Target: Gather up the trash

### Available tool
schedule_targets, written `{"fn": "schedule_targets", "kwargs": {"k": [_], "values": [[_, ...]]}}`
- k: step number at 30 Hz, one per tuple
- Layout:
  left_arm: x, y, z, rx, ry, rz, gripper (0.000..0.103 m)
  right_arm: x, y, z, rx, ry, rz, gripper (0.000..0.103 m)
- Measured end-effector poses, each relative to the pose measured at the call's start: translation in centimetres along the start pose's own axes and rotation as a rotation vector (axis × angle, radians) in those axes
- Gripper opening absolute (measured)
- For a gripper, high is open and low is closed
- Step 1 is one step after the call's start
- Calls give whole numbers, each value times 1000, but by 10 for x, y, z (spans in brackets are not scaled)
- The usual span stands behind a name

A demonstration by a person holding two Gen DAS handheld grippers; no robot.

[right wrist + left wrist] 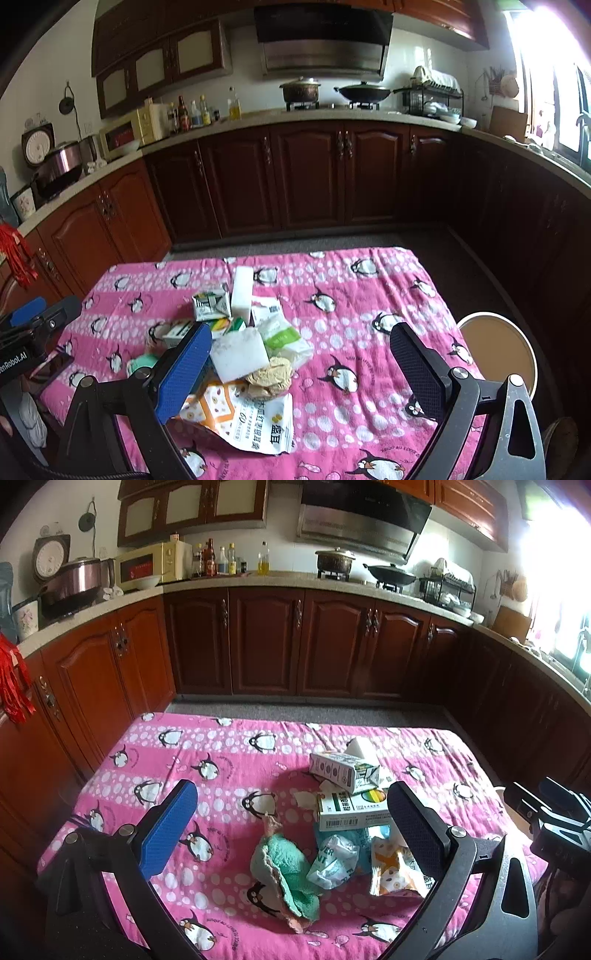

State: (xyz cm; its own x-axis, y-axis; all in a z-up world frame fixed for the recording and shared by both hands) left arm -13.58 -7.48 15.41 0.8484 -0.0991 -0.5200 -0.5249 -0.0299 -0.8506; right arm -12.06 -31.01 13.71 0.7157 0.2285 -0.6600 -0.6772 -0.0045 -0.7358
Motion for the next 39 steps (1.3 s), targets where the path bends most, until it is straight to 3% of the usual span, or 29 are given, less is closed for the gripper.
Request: {"fn": "schedule_targets", "kwargs": {"k": [39], "values": [[17, 2, -1, -19, 5, -12, 102, 28, -9, 26, -94, 1, -60, 96]]}}
Point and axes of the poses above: each gripper's, at about its wrist camera, not at the fingertips, and x roughly the way its jaws point, z to its left, y to its underside, the point moved 8 cm from there along x, roughly the way its jaws point, and after that the axes turned 4 degrees about -z, right-handed, at the moved point
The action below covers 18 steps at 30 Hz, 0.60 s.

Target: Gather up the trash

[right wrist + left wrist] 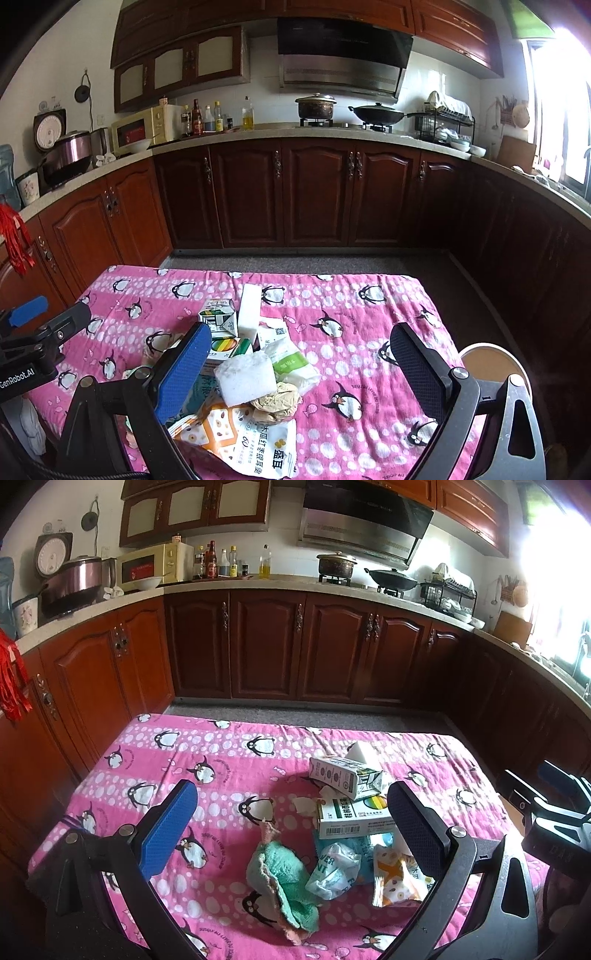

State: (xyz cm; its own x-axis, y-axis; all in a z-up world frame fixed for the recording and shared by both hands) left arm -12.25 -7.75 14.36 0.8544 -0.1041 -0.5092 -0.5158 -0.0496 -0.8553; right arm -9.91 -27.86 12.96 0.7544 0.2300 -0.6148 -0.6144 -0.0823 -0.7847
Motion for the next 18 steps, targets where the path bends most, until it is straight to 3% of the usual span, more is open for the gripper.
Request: {"fn": "schedule_targets", "kwargs": {"k": [18], "values": [[30, 7, 18, -21, -19, 80, 102, 24, 5, -1, -25, -26, 36, 96]]}}
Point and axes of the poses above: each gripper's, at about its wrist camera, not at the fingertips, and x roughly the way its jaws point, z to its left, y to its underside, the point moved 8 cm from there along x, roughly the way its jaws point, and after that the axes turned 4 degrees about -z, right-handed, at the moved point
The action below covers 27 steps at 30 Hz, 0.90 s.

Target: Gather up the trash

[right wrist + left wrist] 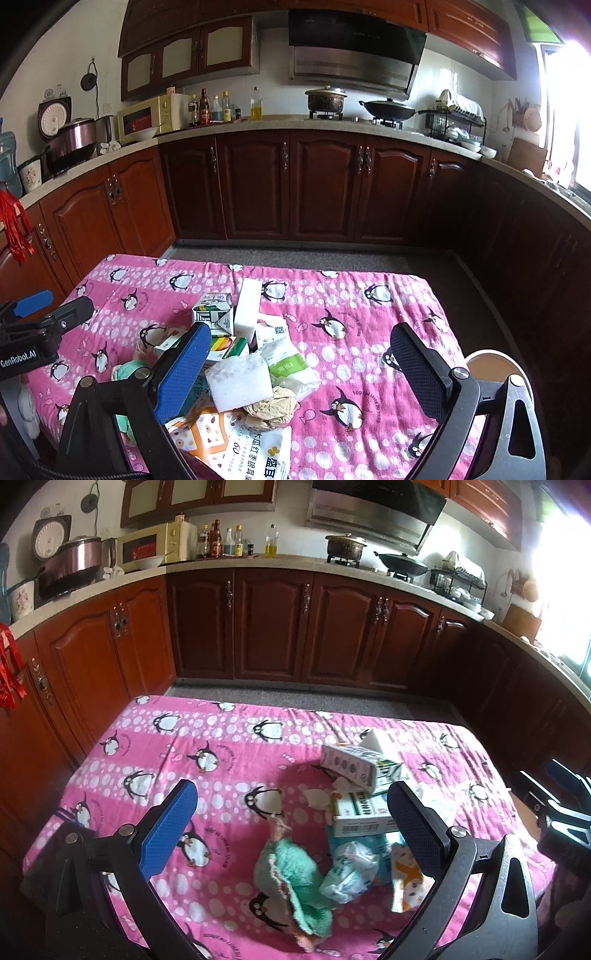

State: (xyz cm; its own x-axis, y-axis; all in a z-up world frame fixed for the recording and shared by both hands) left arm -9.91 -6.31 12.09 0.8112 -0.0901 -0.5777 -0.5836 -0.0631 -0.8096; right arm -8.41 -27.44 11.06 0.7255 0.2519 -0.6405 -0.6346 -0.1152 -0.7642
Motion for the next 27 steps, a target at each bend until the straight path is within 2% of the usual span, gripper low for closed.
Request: {"fn": "schedule_targets", "kwargs": {"k": [18, 27], "values": [[7, 5, 9, -11, -20, 34, 102, 7, 9, 2, -5, -18, 43, 97], [7, 19, 24, 13, 25, 106, 102, 8, 22, -5, -20, -54, 97, 97]]}}
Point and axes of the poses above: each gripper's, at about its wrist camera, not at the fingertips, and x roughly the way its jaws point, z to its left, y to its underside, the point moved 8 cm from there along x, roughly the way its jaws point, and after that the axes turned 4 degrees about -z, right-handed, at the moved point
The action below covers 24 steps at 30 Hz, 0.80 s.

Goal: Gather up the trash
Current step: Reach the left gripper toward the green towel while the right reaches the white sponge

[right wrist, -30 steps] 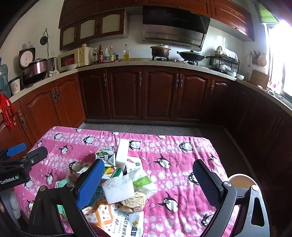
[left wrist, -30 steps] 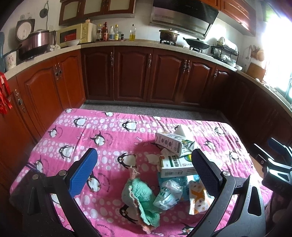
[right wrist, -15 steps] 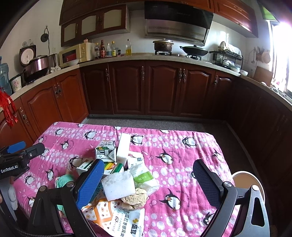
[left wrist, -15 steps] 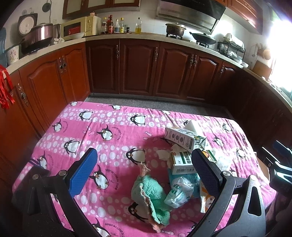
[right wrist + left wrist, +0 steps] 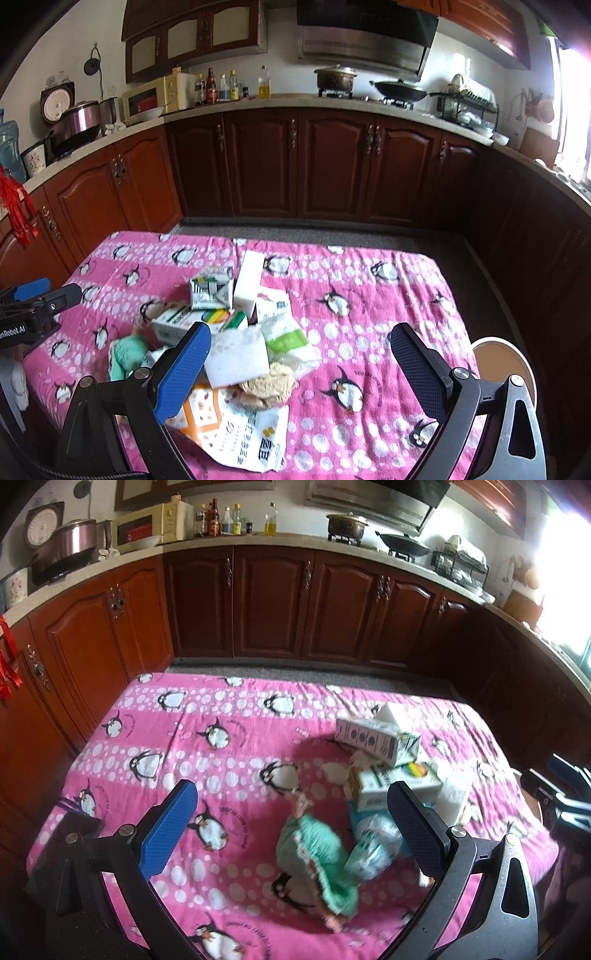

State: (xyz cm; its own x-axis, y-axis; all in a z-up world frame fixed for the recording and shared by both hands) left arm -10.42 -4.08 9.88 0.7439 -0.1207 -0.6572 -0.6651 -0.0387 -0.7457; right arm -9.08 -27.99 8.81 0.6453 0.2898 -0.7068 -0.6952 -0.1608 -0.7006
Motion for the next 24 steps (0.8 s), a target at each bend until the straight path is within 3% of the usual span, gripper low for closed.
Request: {"fn": "schedule_targets", "kwargs": {"k": [8, 15, 19, 22, 24], "values": [[38, 50, 11, -33, 77, 220, 102, 13, 27, 9, -36, -126, 83, 97], [70, 70, -1, -92, 98, 289, 100, 38, 36, -5, 170, -231, 181, 96], [89, 74, -8, -98, 87, 319, 99, 45, 33, 11, 113, -266, 171, 96], [97, 78, -15, -65, 82, 344, 88, 59, 34, 27, 47, -308, 194, 96], [101, 82, -18, -36, 82, 370, 68, 71, 33, 35, 19, -331, 208, 96]]}}
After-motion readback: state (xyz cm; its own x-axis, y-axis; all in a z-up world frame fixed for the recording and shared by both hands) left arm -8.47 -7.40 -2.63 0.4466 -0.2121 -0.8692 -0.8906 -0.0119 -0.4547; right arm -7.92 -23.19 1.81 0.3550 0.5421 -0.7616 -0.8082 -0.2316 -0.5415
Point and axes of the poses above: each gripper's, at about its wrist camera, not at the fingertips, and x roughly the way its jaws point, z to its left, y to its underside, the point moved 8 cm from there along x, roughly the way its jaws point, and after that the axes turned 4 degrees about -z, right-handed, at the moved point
